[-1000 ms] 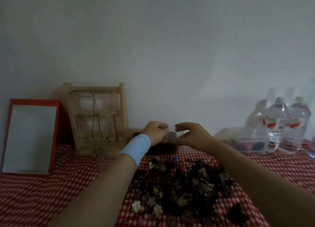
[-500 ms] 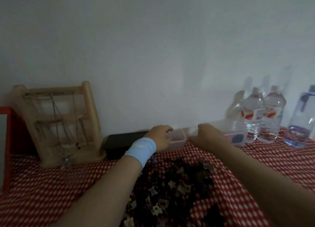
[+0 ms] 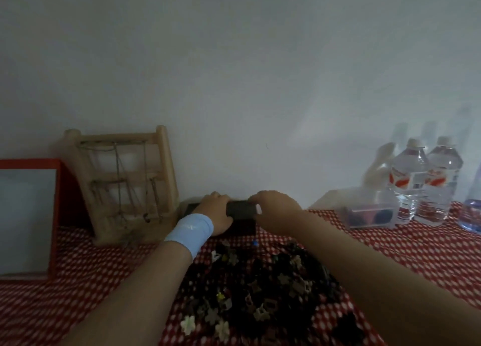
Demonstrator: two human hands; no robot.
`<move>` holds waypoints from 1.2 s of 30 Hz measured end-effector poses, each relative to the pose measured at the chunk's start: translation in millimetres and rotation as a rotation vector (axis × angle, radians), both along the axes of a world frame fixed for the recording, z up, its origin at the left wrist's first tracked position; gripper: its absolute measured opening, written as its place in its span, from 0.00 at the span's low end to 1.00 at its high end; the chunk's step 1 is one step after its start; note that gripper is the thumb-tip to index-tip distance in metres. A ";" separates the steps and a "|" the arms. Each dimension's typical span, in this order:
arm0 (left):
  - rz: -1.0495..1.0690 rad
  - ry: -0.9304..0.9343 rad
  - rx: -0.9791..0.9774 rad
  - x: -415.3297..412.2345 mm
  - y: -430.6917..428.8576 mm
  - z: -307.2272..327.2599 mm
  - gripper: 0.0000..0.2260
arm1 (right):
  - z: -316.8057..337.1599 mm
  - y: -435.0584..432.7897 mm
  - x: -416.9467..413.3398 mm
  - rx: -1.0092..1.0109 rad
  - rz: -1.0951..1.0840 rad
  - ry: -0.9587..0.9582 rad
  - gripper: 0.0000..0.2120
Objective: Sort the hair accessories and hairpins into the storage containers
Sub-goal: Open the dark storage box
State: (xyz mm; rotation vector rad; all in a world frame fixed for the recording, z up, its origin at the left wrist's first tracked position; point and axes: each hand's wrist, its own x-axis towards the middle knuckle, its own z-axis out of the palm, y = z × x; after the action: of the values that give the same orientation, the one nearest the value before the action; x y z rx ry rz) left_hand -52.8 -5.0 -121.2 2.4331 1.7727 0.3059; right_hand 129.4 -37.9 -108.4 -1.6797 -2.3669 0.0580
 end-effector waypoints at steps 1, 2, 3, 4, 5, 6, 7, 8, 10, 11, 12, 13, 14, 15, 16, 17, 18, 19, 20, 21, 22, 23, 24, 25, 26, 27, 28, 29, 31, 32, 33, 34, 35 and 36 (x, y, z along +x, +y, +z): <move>0.027 0.045 -0.008 -12.1 -1.9 -0.4 0.16 | -3.3 4.1 -12.6 -0.037 0.020 -0.009 0.13; 0.048 0.091 -0.013 -23.2 -3.8 -0.7 0.16 | -7.6 8.8 -22.7 -0.051 0.038 -0.024 0.12; 0.061 0.122 -0.011 -35.5 -5.5 -2.2 0.16 | -11.8 12.9 -32.4 -0.052 0.054 -0.041 0.11; 0.058 0.127 -0.008 -42.8 -6.9 -4.0 0.17 | -15.6 16.2 -36.2 -0.043 0.064 -0.059 0.10; 0.043 0.114 -0.003 -49.5 -7.8 -6.2 0.18 | -18.2 18.3 -39.4 -0.027 0.071 -0.093 0.11; 0.026 0.095 0.000 -56.1 -8.9 -8.5 0.18 | -20.6 20.5 -41.6 0.005 0.076 -0.131 0.11; 0.009 0.082 0.009 -61.0 -9.2 -10.1 0.19 | -22.1 22.2 -42.5 0.034 0.077 -0.167 0.12; -0.003 0.083 0.018 -64.7 -9.5 -10.6 0.19 | -23.2 23.4 -42.4 0.057 0.079 -0.194 0.12; -0.024 0.095 0.042 -70.4 -8.0 -10.9 0.19 | -23.6 25.3 -43.1 0.084 0.092 -0.224 0.13; -0.035 0.104 0.047 -70.2 -7.6 -10.2 0.19 | -23.5 25.1 -41.6 0.093 0.104 -0.234 0.13; -0.044 0.119 0.051 -70.0 -7.3 -9.0 0.19 | -23.6 25.6 -40.6 0.095 0.114 -0.247 0.13; -0.052 0.138 0.053 -70.0 -6.4 -8.6 0.19 | -23.2 25.3 -40.0 0.093 0.120 -0.261 0.13; -0.059 0.156 0.056 -69.7 -4.9 -9.0 0.20 | -22.5 24.8 -39.5 0.085 0.122 -0.274 0.12; -0.064 0.171 0.055 -69.3 -2.4 -10.4 0.19 | -21.5 24.1 -39.5 0.077 0.125 -0.288 0.11; -0.067 0.187 0.051 -69.0 -0.9 -11.6 0.18 | -20.7 23.7 -39.3 0.077 0.130 -0.297 0.10; -0.065 0.207 0.041 -68.7 0.9 -12.7 0.16 | -20.1 23.4 -39.6 0.083 0.133 -0.305 0.09; -0.067 0.234 0.030 -68.9 2.0 -13.9 0.13 | -19.9 23.6 -39.9 0.091 0.136 -0.308 0.08; -0.072 0.264 0.025 -69.4 3.2 -14.9 0.11 | -19.7 23.4 -40.5 0.099 0.137 -0.305 0.08; -0.076 0.285 0.031 -70.0 3.9 -15.3 0.10 | -20.4 23.7 -40.6 0.107 0.138 -0.297 0.08; -0.080 0.290 0.037 -70.9 4.8 -15.4 0.10 | -20.9 23.4 -40.6 0.117 0.138 -0.283 0.08; -0.084 0.284 0.032 -72.2 5.8 -15.2 0.10 | -21.9 23.4 -40.2 0.129 0.134 -0.263 0.09; -0.091 0.272 0.026 -73.4 8.2 -16.0 0.10 | -22.9 22.8 -39.2 0.144 0.130 -0.233 0.10; -0.098 0.260 0.022 -74.3 9.5 -16.2 0.11 | -24.2 21.9 -37.6 0.154 0.128 -0.194 0.11; -0.106 0.251 0.027 -75.1 10.3 -16.6 0.12 | -25.3 20.2 -35.9 0.159 0.126 -0.153 0.13; -0.114 0.244 0.044 -75.6 9.5 -16.9 0.13 | -26.3 18.7 -34.0 0.156 0.121 -0.118 0.14; -0.125 0.236 0.067 -76.4 8.0 -17.0 0.14 | -27.5 17.0 -32.2 0.147 0.112 -0.090 0.14; -0.136 0.223 0.087 -77.2 6.1 -16.9 0.16 | -28.9 15.7 -30.7 0.137 0.104 -0.072 0.14; -0.144 0.214 0.102 -77.7 4.8 -16.5 0.19 | -30.1 14.6 -30.0 0.134 0.102 -0.060 0.13; -0.133 0.228 0.097 -78.1 4.7 -14.1 0.22 | -32.3 13.8 -30.5 0.143 0.102 -0.035 0.12; -0.125 0.240 0.090 -76.8 6.4 -12.2 0.20 | -32.9 13.8 -30.7 0.157 0.102 -0.018 0.12; -0.119 0.252 0.092 -75.7 8.4 -11.3 0.18 | -33.3 13.3 -31.1 0.180 0.100 -0.008 0.14; -0.117 0.262 0.103 -75.0 9.5 -10.5 0.16 | -32.8 12.7 -31.4 0.214 0.096 -0.009 0.16; -0.120 0.255 0.122 -74.9 9.8 -10.4 0.15 | -32.1 12.2 -31.4 0.263 0.092 -0.013 0.19; -0.128 0.229 0.148 -75.3 9.9 -10.8 0.14 | -31.3 12.0 -31.4 0.321 0.088 -0.009 0.22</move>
State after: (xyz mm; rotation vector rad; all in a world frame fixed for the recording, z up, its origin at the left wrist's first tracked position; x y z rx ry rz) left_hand -128.1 4.9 -131.9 2.7709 1.7227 0.1561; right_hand 98.0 -25.9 -139.7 -1.4274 -2.3064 -0.2988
